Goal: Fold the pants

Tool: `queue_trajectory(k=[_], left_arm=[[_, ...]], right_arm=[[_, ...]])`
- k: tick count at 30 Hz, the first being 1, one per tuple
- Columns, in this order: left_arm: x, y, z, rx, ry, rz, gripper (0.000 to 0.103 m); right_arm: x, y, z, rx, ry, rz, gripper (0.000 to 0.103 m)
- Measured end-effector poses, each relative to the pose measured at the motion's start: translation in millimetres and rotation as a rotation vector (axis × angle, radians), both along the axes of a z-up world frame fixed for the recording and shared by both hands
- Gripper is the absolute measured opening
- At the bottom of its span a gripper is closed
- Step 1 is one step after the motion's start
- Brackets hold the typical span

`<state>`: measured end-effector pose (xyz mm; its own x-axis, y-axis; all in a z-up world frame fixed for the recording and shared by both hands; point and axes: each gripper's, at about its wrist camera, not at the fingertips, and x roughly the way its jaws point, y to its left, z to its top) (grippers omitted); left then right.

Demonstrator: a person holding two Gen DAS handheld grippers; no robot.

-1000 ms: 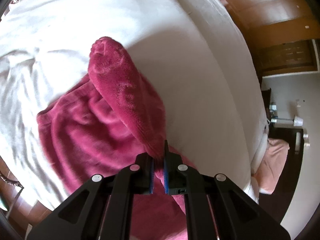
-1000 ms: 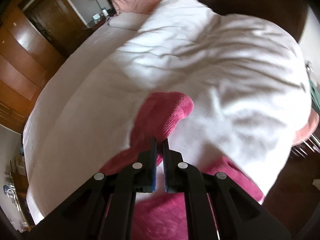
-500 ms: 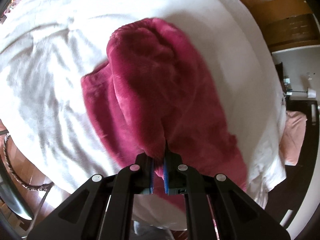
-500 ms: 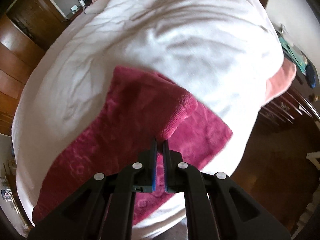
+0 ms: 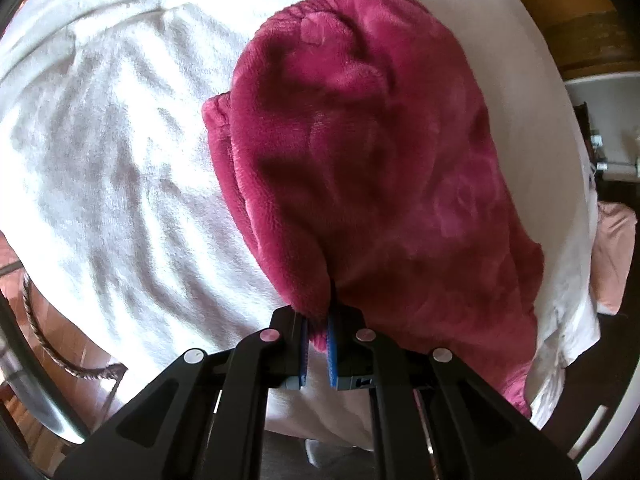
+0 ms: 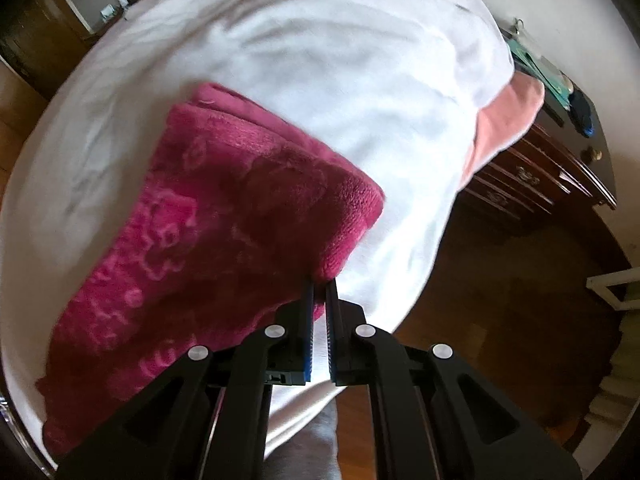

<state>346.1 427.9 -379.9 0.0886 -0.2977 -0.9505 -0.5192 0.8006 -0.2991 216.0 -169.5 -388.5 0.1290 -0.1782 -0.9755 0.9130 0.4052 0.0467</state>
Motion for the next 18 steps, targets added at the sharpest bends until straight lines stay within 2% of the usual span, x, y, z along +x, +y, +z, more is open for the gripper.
queue_trajectory(k=[5,9,10,13,14,18], left_arm=[[-0.8,-6.8,-22.9,0.057,0.031,-0.060,0.008],[-3.9,-11.6,-33.6,0.103,0.042,-0.102,0.013],[-4.7,-12.9,-34.0,0.120,0.044,-0.116,0.020],[-9.7,-15.5,-31.1,0.216,0.047,-0.157,0.050],[-12.9,-13.4,-29.0,0.243,0.042,-0.163,0.051],[-24.6,-3.2,-25.8,0.232,0.039,-0.143,0.051]], right_arm=[[4.3,3.2,-27.0,-0.022,0.071,0.055,0.005],[-4.2,-1.7,-39.5,0.002,0.078,0.031,0.005],[-4.1,-3.4,-39.8,0.007,0.076,0.029,0.005],[-4.9,-6.0,-35.5,-0.020,0.102,0.032,0.019],[-4.9,-8.4,-31.3,-0.040,0.107,0.036,0.024],[1.0,-10.6,-18.0,-0.087,0.104,0.061,0.025]])
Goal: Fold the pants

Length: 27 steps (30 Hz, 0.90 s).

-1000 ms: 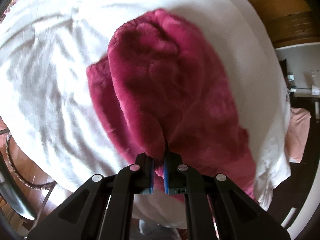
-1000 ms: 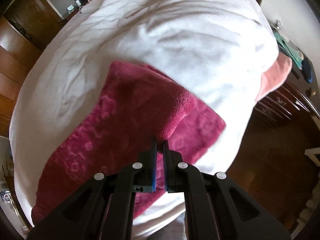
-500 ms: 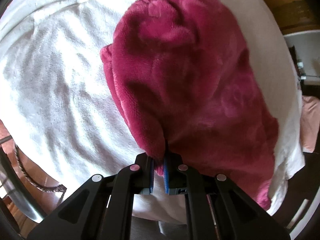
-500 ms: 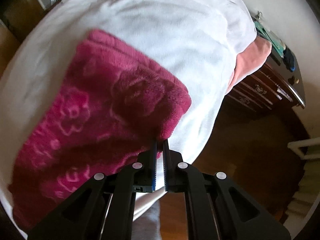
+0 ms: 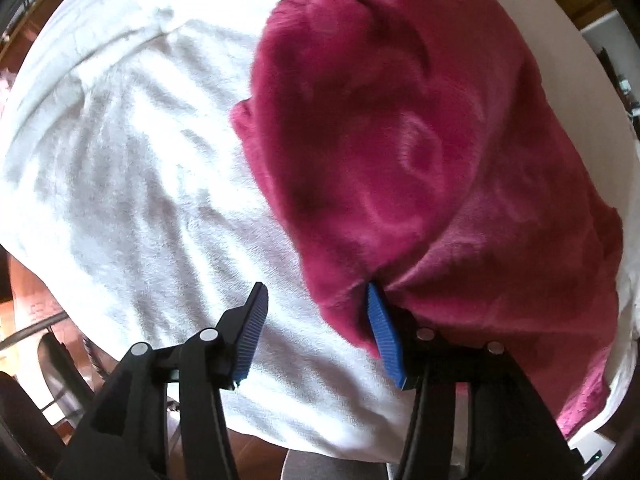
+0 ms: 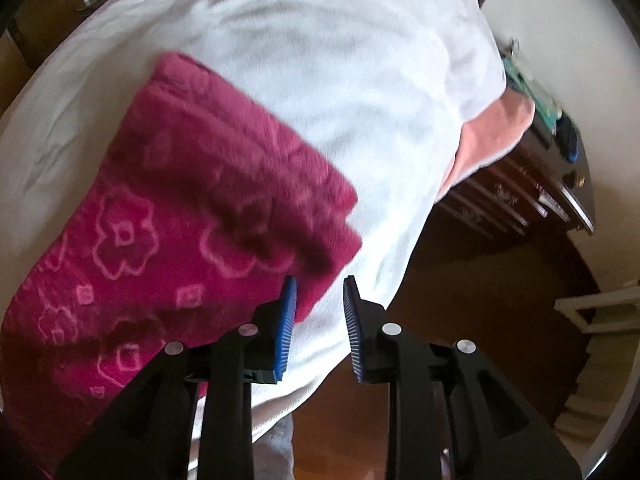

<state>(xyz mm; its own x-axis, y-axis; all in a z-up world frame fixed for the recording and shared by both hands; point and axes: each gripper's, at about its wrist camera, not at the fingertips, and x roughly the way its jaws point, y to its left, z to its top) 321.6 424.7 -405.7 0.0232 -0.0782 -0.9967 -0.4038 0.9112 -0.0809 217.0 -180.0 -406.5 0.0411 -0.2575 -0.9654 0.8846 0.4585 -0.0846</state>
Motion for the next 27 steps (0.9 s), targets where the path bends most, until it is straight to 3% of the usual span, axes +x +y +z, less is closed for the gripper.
queue_trajectory(k=[3,5,10,15,16,17,20,27], left_arm=[[-8.0,6.1,2.8,0.009,-0.004,-0.003,0.052],[-12.3,7.9,3.8,0.013,-0.002,0.002,0.053],[-1.1,9.6,17.9,0.041,0.010,0.002,0.057],[10.9,-7.0,29.6,0.089,0.024,-0.002,0.062],[12.0,-7.6,30.3,0.095,0.026,-0.002,0.062],[14.5,-9.3,31.4,0.105,0.028,-0.001,0.062],[20.5,-17.1,30.4,0.126,0.035,-0.003,0.063],[24.1,-48.0,-6.6,0.158,0.127,-0.040,0.065]], right_arm=[[11.5,-4.0,11.8,-0.042,-0.012,0.027,0.032],[19.3,-7.5,17.7,-0.065,-0.026,0.047,0.043],[59.8,-15.3,25.6,-0.108,-0.059,0.184,0.044],[98.7,-32.6,2.8,-0.087,-0.019,0.277,0.044],[102.5,-37.2,-2.2,-0.076,-0.010,0.284,0.040],[106.9,-41.6,-5.0,-0.075,-0.005,0.294,0.029],[114.2,-39.5,-5.6,-0.117,0.011,0.308,0.013],[127.9,-45.7,-13.5,-0.157,0.089,0.315,0.012]])
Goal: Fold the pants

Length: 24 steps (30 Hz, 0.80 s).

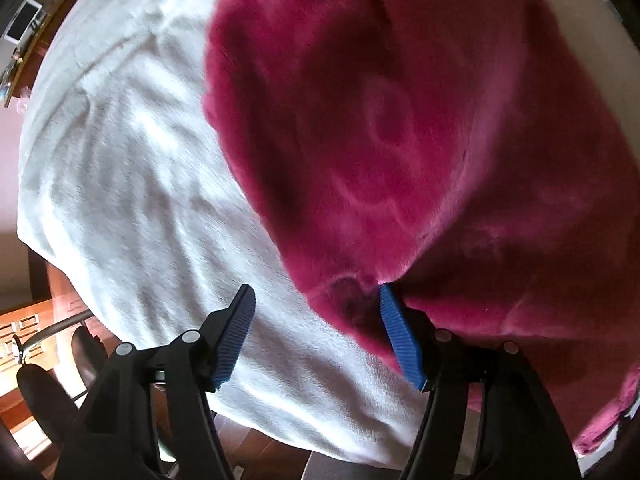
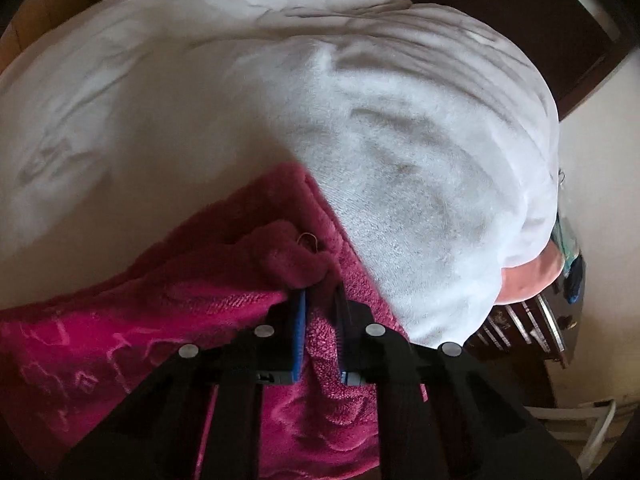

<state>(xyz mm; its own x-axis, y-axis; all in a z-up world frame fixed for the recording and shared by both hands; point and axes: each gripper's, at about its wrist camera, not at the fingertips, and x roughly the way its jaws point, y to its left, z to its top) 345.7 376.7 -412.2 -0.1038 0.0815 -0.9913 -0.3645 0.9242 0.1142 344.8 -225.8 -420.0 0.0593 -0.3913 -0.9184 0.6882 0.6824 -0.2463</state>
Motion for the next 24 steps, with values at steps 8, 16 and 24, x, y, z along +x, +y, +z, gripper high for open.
queue_trajectory(k=[8,16,24], left_arm=[[8.4,6.4,0.1,-0.037,-0.025,0.057,0.068],[43.9,0.3,61.6,-0.008,-0.221,-0.053,0.068],[97.4,-4.2,62.2,-0.013,-0.271,-0.155,0.068]], right_arm=[[-12.6,28.6,45.1,-0.042,-0.086,-0.003,0.071],[69.5,132.8,66.6,0.092,-0.217,0.271,0.071],[179.4,299.5,57.7,0.399,-0.281,0.672,0.071]])
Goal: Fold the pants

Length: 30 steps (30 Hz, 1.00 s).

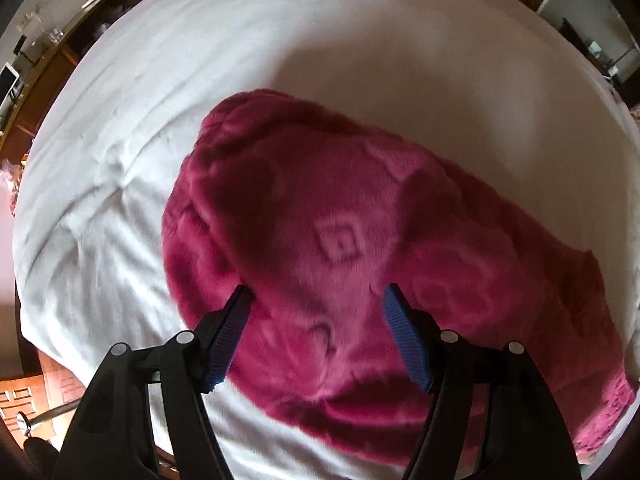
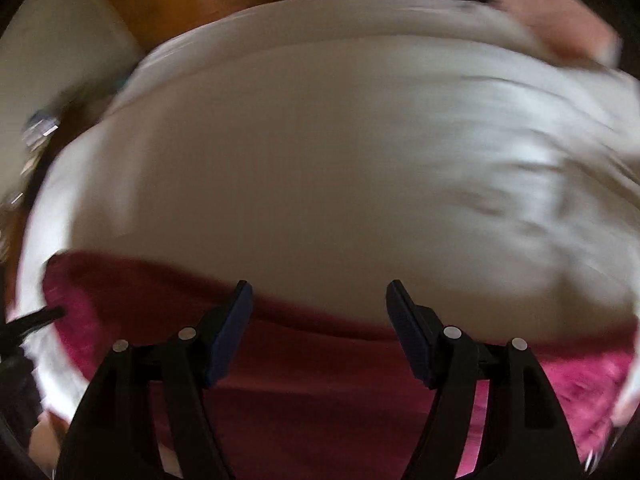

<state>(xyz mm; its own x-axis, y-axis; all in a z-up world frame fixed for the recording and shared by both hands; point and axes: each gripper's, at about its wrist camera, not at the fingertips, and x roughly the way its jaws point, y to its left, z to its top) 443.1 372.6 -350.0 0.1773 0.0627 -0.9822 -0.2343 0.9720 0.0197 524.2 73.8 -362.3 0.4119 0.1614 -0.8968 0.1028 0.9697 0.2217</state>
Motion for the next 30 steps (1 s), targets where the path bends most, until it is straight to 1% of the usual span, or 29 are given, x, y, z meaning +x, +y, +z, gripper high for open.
queue_trajectory(k=[3,5,8,9,10,11,12,13,14,16,19,22,24,27,28,29,30], left_arm=[[14.6,8.0,-6.7,-0.009,-0.003,-0.005,0.068],[20.2,13.6,-9.7,-0.015,-0.003,-0.010,0.068],[27.9,28.8,-18.3,-0.022,-0.001,-0.018,0.068],[26.3,28.2,-21.6,-0.021,-0.001,-0.023,0.068],[20.0,23.2,-26.6,-0.021,-0.002,-0.027,0.069],[18.1,18.2,-26.0,-0.020,-0.002,-0.029,0.070],[16.9,19.9,-32.0,-0.022,-0.003,-0.030,0.070],[19.8,22.0,-34.9,-0.025,-0.005,-0.031,0.070],[20.3,28.9,-38.5,-0.026,-0.007,-0.032,0.070],[25.8,31.5,-39.3,-0.023,-0.014,-0.032,0.070],[33.6,33.8,-40.4,-0.018,-0.030,-0.013,0.070],[37.8,39.5,-47.6,-0.025,-0.036,0.013,0.073],[37.4,43.1,-56.1,-0.014,-0.037,0.009,0.075],[39.6,40.8,-62.5,-0.004,-0.038,-0.008,0.077],[40.1,41.8,-65.2,-0.005,-0.037,-0.010,0.077],[41.5,41.8,-65.6,-0.006,-0.034,-0.011,0.077],[42.8,41.1,-65.1,-0.006,-0.031,-0.012,0.077]], right_arm=[[24.0,54.6,-6.2,0.067,0.010,0.134,0.071],[38.8,85.2,-14.7,0.094,0.032,0.198,0.071],[56.3,118.4,-27.2,0.137,0.070,0.260,0.070],[61.8,124.1,-32.8,0.143,0.081,0.277,0.070],[66.4,132.9,-38.6,0.140,0.096,0.298,0.066],[67.8,138.7,-43.9,0.127,0.109,0.311,0.053],[70.7,150.8,-50.6,0.112,0.135,0.332,0.045],[73.1,160.1,-57.1,0.095,0.161,0.349,0.022],[75.9,164.0,-61.0,0.056,0.170,0.347,0.014],[82.6,164.5,-57.3,0.021,0.140,0.326,0.008],[97.9,167.8,-51.1,-0.032,0.106,0.286,0.004],[109.1,174.4,-55.2,-0.085,0.105,0.286,0.000],[112.2,173.9,-55.4,-0.106,0.104,0.279,0.000],[108.2,165.1,-47.6,-0.087,0.092,0.250,0.001],[103.4,160.3,-41.9,-0.091,0.082,0.235,0.009],[98.6,155.0,-37.1,-0.084,0.073,0.227,0.027],[89.6,147.2,-30.0,-0.075,0.050,0.212,0.037]])
